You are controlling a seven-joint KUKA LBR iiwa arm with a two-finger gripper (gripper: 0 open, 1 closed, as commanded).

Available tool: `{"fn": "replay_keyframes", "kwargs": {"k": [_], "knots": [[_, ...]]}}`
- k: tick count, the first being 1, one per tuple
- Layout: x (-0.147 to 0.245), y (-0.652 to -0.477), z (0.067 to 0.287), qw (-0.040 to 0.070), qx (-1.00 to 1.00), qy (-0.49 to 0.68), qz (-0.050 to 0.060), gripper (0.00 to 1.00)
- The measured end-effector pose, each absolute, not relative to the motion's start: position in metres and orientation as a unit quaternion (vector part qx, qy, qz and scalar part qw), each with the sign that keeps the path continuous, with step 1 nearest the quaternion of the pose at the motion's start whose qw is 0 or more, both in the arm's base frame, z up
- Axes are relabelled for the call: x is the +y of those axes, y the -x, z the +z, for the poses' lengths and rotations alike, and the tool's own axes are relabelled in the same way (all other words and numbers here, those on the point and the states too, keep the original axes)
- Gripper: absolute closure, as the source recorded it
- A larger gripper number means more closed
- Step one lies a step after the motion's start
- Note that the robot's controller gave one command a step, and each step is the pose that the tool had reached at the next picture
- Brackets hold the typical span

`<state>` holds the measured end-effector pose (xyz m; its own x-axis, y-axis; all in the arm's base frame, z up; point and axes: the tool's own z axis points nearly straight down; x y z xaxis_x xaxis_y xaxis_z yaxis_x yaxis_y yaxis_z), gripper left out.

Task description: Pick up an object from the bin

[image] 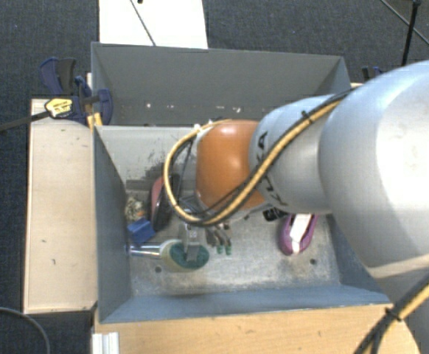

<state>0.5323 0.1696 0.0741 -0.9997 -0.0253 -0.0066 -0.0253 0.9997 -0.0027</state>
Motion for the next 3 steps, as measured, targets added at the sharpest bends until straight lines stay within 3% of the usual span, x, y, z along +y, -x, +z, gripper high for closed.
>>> {"fn": "replay_keyframes", "kwargs": {"k": [1,2,3], "knots": [[0.162,-0.547,0.154,0.005,1.000,0.004,0.001,1.00],[0.162,-0.544,0.149,0.001,1.000,0.003,0.001,0.00],[0.169,-0.480,0.068,0.002,1.000,0.012,0.001,0.00]]}}
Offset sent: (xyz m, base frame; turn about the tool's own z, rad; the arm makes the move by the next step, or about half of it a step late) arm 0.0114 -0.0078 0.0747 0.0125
